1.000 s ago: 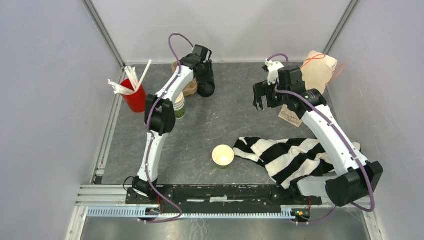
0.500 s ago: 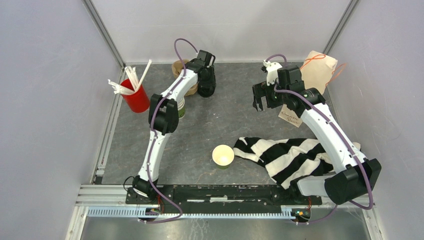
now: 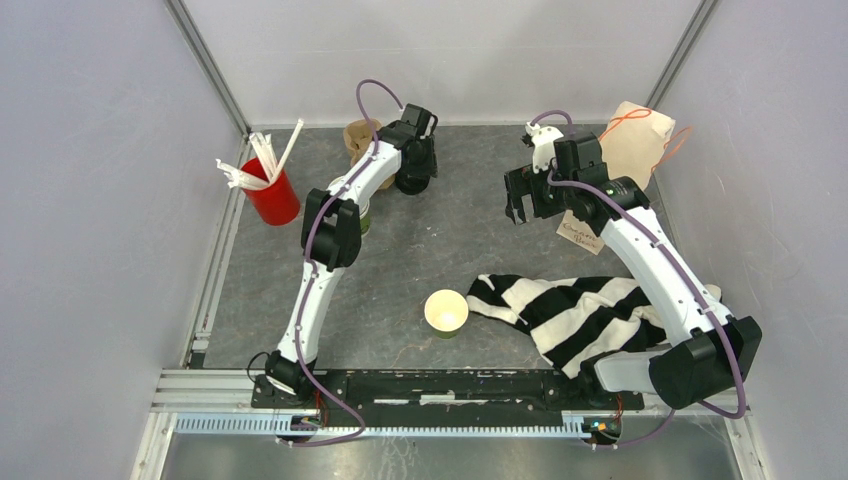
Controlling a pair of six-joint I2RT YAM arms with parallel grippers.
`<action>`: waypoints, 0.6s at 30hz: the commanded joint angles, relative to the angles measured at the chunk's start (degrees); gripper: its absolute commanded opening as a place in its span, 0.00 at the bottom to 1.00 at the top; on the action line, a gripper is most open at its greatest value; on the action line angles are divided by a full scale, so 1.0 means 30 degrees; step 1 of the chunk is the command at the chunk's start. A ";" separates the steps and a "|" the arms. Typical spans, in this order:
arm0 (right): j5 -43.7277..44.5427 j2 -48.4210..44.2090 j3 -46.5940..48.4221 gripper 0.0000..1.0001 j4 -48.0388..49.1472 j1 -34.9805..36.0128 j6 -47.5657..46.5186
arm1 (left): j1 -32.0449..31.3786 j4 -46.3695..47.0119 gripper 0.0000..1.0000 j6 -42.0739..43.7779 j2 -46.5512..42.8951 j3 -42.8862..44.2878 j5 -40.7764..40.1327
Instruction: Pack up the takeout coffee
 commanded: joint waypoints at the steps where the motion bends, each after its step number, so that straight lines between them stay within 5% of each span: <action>1: 0.0051 -0.0503 -0.0115 0.98 0.0483 0.0004 -0.0373 | -0.0063 0.0252 0.38 -0.0020 0.0408 0.0385 -0.0723; 18: -0.0073 -0.0551 -0.0256 0.98 0.0603 -0.0001 -0.0327 | -0.0085 0.0045 0.13 -0.0020 -0.0023 0.0513 -0.0897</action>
